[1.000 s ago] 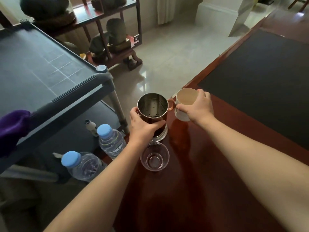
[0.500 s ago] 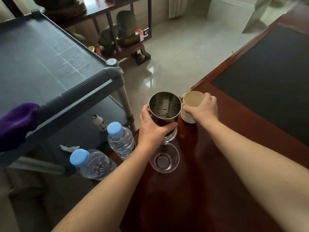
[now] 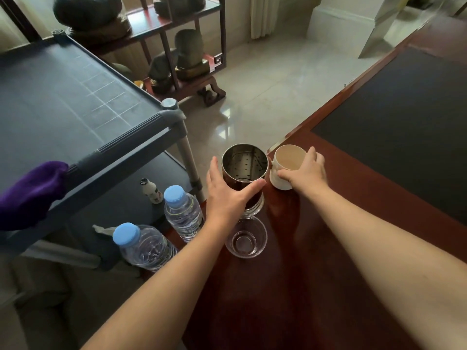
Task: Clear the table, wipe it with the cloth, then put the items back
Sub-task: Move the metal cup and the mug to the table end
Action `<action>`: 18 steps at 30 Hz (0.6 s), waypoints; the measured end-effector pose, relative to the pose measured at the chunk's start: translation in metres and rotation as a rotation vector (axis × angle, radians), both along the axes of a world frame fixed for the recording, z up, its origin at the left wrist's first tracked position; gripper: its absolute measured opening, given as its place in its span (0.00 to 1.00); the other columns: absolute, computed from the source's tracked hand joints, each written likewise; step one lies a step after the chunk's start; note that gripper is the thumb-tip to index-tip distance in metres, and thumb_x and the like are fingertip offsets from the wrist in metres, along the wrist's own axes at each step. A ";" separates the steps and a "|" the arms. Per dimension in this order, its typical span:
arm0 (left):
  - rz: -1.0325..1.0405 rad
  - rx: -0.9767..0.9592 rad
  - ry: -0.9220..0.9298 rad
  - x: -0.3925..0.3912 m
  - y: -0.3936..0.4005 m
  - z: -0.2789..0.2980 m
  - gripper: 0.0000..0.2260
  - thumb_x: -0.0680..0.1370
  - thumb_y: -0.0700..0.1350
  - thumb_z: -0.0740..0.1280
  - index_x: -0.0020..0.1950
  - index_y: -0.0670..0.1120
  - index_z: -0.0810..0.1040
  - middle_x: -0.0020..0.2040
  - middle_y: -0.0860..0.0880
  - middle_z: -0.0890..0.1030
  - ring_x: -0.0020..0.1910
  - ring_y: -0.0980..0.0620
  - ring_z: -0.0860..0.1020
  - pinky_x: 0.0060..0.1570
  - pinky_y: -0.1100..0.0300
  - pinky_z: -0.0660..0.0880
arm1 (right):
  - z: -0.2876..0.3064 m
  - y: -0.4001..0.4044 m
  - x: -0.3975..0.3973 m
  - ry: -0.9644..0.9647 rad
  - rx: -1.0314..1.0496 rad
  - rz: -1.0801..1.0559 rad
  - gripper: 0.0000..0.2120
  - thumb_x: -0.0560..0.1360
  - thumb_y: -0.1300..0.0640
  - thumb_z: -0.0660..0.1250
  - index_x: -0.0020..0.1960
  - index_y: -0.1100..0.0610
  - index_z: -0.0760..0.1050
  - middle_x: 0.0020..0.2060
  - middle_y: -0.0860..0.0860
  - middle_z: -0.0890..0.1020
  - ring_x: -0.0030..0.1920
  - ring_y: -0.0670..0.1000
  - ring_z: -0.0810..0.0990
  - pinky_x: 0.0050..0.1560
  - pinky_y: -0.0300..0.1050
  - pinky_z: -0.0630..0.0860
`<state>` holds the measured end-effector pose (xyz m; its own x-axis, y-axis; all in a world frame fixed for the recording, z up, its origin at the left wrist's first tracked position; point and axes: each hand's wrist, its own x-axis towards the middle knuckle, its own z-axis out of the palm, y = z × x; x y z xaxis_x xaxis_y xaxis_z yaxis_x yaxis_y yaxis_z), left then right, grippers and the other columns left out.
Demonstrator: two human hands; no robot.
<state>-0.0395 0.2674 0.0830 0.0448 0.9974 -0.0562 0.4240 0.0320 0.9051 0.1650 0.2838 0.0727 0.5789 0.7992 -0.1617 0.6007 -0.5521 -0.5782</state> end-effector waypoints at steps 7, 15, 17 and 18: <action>-0.058 0.384 0.365 0.004 -0.021 0.061 0.26 0.81 0.59 0.59 0.71 0.43 0.68 0.68 0.44 0.73 0.68 0.45 0.69 0.68 0.49 0.67 | 0.050 -0.030 0.005 -0.221 0.028 0.019 0.34 0.76 0.37 0.60 0.75 0.56 0.61 0.73 0.56 0.65 0.69 0.61 0.65 0.65 0.55 0.66; -0.114 0.568 0.955 -0.024 -0.051 0.138 0.23 0.81 0.61 0.55 0.67 0.47 0.73 0.64 0.47 0.77 0.64 0.45 0.72 0.61 0.49 0.69 | 0.119 -0.083 -0.012 -0.390 0.110 0.182 0.29 0.76 0.37 0.57 0.70 0.54 0.68 0.68 0.55 0.71 0.66 0.61 0.68 0.62 0.55 0.67; -0.090 0.558 1.052 -0.043 -0.065 0.152 0.24 0.81 0.62 0.55 0.67 0.47 0.74 0.65 0.46 0.77 0.65 0.44 0.72 0.61 0.48 0.68 | 0.137 -0.095 -0.020 -0.415 0.150 0.215 0.29 0.76 0.38 0.58 0.70 0.54 0.68 0.68 0.54 0.72 0.66 0.61 0.68 0.61 0.55 0.67; -0.072 0.539 1.083 -0.054 -0.072 0.158 0.24 0.81 0.62 0.55 0.67 0.47 0.74 0.65 0.46 0.76 0.66 0.44 0.71 0.62 0.48 0.68 | 0.145 -0.100 -0.024 -0.424 0.169 0.234 0.29 0.76 0.37 0.58 0.70 0.54 0.68 0.68 0.54 0.72 0.66 0.61 0.68 0.61 0.55 0.67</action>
<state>-0.0934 0.1950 0.2408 0.2884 0.9016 0.3224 0.9551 -0.2948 -0.0300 0.1412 0.1839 0.2180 0.3684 0.9097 0.1915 0.8981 -0.2950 -0.3263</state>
